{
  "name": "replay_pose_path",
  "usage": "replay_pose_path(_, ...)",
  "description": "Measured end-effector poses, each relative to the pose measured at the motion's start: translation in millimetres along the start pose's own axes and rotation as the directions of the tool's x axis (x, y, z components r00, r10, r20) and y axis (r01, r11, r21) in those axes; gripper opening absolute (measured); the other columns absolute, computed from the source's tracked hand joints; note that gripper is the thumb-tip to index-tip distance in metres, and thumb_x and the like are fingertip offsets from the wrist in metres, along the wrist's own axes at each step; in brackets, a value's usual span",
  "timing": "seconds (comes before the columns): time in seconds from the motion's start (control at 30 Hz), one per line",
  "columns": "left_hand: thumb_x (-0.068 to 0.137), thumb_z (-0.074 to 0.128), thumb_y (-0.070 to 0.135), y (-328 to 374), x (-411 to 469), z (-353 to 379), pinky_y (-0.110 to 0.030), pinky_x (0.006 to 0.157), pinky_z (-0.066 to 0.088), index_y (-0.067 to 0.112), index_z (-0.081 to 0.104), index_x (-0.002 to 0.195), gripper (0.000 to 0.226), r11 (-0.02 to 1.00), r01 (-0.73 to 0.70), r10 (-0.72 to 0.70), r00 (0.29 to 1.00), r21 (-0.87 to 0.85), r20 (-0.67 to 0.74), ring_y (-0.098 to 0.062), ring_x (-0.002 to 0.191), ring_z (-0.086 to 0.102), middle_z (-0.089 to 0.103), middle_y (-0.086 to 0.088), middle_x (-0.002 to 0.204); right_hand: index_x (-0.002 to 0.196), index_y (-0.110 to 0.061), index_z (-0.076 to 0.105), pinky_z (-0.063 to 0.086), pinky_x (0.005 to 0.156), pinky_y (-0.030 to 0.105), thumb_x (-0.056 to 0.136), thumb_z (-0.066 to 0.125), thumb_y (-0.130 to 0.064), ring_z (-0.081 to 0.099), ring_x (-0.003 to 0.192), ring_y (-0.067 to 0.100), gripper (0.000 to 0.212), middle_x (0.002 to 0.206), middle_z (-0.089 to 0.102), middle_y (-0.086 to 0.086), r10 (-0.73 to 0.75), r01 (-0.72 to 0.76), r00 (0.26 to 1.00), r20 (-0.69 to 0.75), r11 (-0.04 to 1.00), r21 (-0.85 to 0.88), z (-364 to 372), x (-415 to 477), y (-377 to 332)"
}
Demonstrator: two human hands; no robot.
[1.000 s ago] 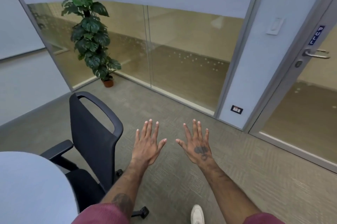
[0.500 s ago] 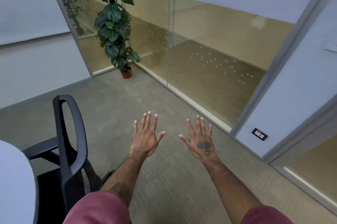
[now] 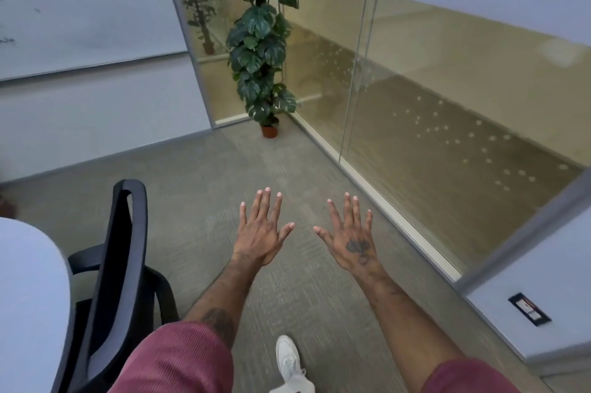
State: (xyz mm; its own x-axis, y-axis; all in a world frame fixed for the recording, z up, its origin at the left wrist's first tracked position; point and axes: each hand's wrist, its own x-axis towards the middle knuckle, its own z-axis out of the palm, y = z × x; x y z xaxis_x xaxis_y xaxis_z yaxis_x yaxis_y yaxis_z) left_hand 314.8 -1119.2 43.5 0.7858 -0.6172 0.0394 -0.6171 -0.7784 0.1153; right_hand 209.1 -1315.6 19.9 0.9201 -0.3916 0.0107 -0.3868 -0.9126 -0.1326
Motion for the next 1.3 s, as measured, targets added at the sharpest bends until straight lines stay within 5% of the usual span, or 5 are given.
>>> replay_pose_path(0.67, 0.097, 0.013, 0.066, -155.9, 183.6, 1.0, -0.052, 0.122, -0.006, 0.022, -0.012, 0.155, 0.077, 0.930, 0.368, -0.368, 0.930, 0.016, -0.014, -0.022, 0.151, -0.018, -0.016, -0.006, 0.165, 0.156, -0.027, 0.000, -0.007, 0.117, 0.058, 0.084, -0.003, -0.078, -0.017, 0.150, 0.030, 0.089, 0.163, -0.014, 0.015, -0.351, 0.353, 0.933, 0.084, 0.936, -0.010, 31.7, 297.6, -111.3)
replay_pose_path(1.3, 0.097, 0.012, 0.067, -299.0, 317.8, -26.4, -0.051, 0.120, -0.009, 0.023, -0.015, 0.155, 0.077, 0.652, 0.757, -0.752, 0.652, 0.032, -0.098, -0.021, 0.146, -0.026, -0.019, -0.005, 0.164, 0.156, -0.028, -0.002, -0.013, 0.114, 0.056, 0.083, -0.009, -0.077, -0.017, 0.150, 0.031, 0.089, 0.163, -0.016, 0.015, -0.760, 0.766, 0.639, 0.120, 0.643, -0.004, 46.2, 566.5, -271.8)
